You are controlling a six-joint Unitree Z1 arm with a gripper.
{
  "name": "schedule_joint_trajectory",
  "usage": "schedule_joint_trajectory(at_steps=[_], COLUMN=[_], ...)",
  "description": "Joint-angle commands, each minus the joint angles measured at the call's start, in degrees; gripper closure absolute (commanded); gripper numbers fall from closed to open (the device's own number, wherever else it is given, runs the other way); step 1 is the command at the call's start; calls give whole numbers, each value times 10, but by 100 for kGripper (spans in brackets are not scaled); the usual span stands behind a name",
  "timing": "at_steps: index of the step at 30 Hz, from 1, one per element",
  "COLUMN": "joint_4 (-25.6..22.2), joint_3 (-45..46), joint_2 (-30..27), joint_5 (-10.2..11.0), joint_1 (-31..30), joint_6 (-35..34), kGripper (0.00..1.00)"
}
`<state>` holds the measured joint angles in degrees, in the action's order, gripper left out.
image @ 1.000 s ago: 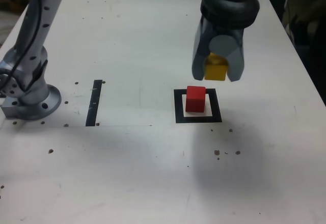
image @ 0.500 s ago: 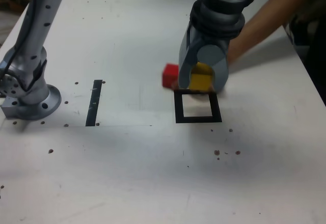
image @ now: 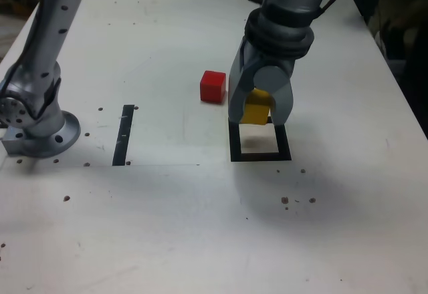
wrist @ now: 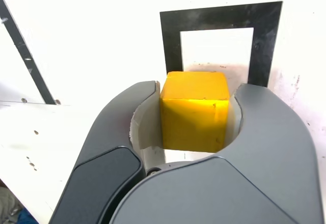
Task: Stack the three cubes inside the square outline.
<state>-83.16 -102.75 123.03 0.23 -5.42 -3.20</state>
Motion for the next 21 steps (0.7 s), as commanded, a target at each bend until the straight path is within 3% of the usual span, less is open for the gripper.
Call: schedule_joint_trajectory(at_steps=[1, 7, 21], joint_4=[6, 35, 114], joint_3=[1, 10, 54], joint_2=[8, 18, 4], joint_5=[-5, -16, -14], joint_1=[1, 3, 14], joint_6=[3, 9, 20], kGripper=[70, 70, 70])
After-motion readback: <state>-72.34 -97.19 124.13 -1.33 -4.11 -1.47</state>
